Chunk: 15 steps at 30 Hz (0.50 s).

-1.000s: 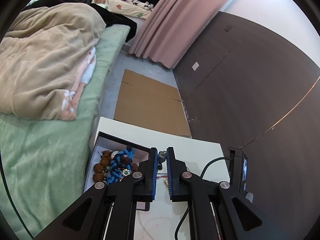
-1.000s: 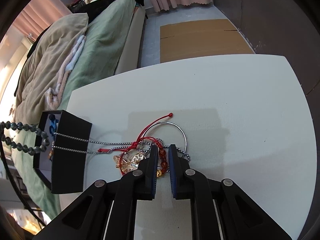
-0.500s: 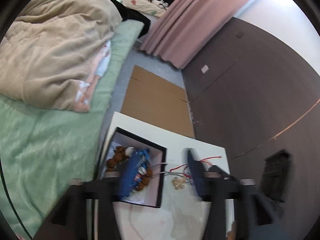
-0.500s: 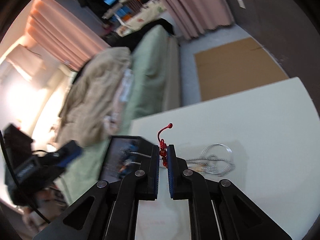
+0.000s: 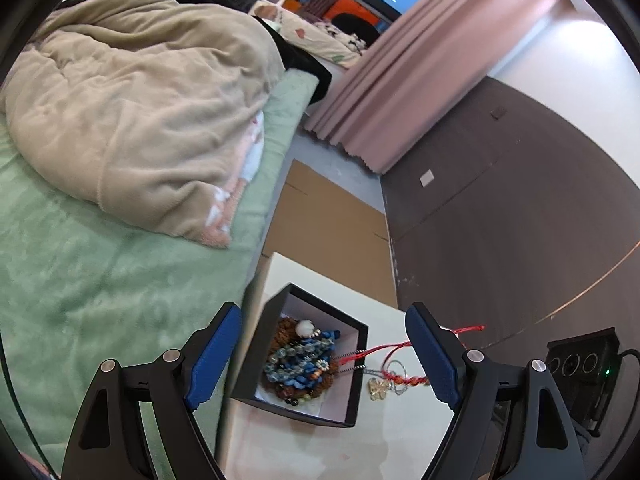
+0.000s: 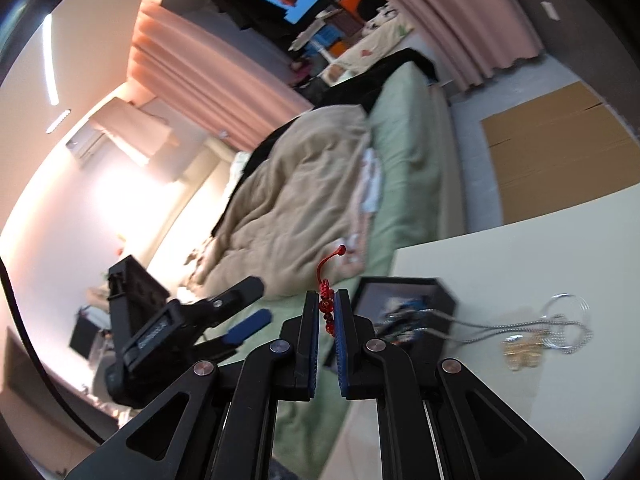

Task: Organize jewelry
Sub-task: 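Lower the chains and red string into the black box and open both grippers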

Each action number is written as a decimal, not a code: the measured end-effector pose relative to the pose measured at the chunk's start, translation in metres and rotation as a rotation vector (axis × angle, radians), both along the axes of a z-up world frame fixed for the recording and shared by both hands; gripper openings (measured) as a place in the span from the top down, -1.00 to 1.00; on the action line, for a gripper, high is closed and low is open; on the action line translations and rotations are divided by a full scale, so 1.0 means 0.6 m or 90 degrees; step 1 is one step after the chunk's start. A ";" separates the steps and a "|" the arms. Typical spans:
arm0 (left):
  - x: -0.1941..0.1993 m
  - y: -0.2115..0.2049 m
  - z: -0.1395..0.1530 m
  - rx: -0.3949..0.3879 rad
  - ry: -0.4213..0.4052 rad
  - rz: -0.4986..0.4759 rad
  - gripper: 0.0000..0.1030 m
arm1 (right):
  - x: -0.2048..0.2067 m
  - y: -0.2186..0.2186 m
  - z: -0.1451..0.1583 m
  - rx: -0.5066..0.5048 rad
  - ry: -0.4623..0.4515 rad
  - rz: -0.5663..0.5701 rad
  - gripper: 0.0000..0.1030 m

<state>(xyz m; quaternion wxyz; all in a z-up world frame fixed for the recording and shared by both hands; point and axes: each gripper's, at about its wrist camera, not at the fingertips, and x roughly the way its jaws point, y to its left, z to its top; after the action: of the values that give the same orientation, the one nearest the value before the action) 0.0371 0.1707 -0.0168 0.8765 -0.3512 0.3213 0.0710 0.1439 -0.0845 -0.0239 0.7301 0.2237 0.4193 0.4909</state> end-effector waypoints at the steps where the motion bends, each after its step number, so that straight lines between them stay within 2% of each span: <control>1: -0.003 0.004 0.000 -0.004 -0.001 0.006 -0.64 | -0.003 0.012 -0.003 -0.009 0.001 0.004 0.79; 2: -0.004 0.008 -0.001 -0.008 0.000 0.011 -0.64 | -0.004 0.023 -0.009 -0.027 0.008 0.011 0.70; 3: -0.007 0.011 -0.003 -0.014 0.001 0.016 -0.64 | -0.004 0.035 -0.018 -0.048 0.024 0.021 0.23; 4: -0.008 0.013 -0.004 -0.016 0.001 0.016 -0.64 | -0.002 0.036 -0.025 -0.058 0.034 0.020 -0.12; 5: -0.008 0.013 -0.004 -0.014 0.002 0.016 -0.64 | -0.002 0.035 -0.030 -0.070 0.035 0.004 -0.18; 8: -0.007 0.003 0.001 0.011 0.004 0.007 -0.64 | 0.004 0.017 -0.032 -0.099 0.027 -0.020 -0.18; 12: -0.004 -0.014 0.004 0.030 0.002 -0.007 -0.64 | 0.009 -0.024 -0.032 -0.109 0.027 -0.056 -0.31; 15: 0.005 -0.038 0.004 0.046 0.006 -0.037 -0.64 | 0.016 -0.054 -0.038 -0.125 0.040 -0.083 -0.32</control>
<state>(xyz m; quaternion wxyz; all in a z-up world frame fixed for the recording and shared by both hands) 0.0399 0.1479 -0.0141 0.8889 -0.3092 0.3328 0.0588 0.1532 -0.1169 -0.0464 0.7652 0.1932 0.4730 0.3916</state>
